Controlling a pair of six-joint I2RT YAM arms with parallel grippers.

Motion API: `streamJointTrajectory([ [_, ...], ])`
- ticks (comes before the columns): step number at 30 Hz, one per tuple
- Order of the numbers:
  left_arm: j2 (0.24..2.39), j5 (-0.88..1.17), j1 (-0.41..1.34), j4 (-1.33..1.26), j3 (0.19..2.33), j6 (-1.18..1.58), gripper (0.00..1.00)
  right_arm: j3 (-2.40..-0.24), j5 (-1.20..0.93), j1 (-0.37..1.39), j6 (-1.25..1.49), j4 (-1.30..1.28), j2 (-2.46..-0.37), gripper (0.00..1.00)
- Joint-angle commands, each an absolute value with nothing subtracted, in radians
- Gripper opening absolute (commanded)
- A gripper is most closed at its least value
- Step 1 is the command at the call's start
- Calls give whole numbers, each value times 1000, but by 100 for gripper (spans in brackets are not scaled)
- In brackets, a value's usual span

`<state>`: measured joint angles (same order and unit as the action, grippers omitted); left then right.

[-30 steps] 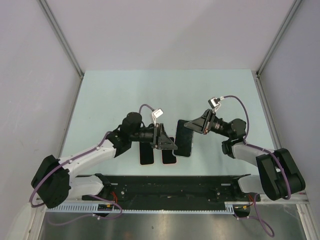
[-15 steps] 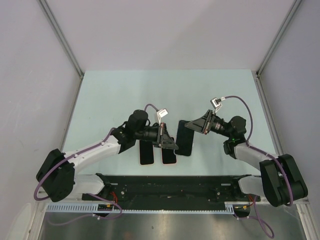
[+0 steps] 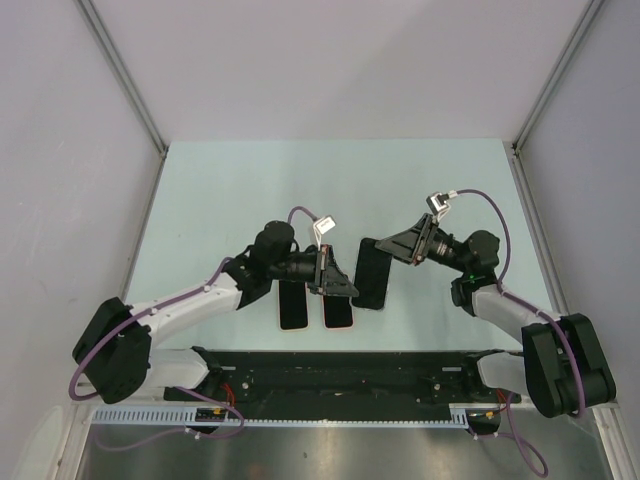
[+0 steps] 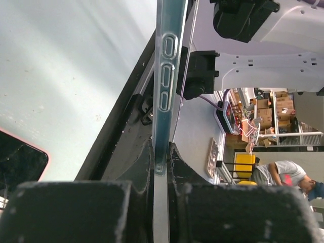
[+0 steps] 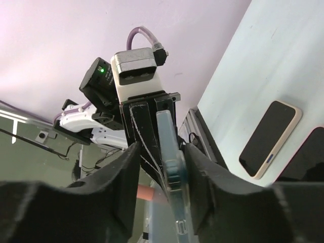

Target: Put the phone into the phone case

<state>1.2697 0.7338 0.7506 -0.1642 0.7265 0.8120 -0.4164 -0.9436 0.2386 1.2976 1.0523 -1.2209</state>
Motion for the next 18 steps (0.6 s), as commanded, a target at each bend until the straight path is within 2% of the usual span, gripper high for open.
streamJointTrajectory([
  [1,1261,726,739,-241,713,838,0,-459,-962,233,1322,1121,-1198,35],
  [2,1261,723,739,-241,713,839,0,-460,-959,232,1315,1118,-1198,18],
  [3,1264,719,738,-241,713,838,0,-460,-957,233,1315,1121,-1201,10],
  [5,1270,715,733,-239,718,835,0,-460,-950,233,1306,1123,-1207,1],
  [7,1285,710,732,-239,727,833,0,-460,-946,232,1293,1111,-1215,1],
  [9,1299,698,730,-235,738,833,0,-460,-942,230,1255,1083,-1227,6],
  [11,1334,699,730,-230,745,822,0,-460,-933,227,1195,978,-1230,0],
  [14,1347,655,732,-157,752,767,33,-460,-962,201,1079,856,-1249,0],
  [15,1339,616,730,-146,736,758,49,-460,-972,195,1043,839,-1264,0],
  [18,1286,562,721,-88,707,726,66,-460,-1005,184,1005,779,-1293,0],
])
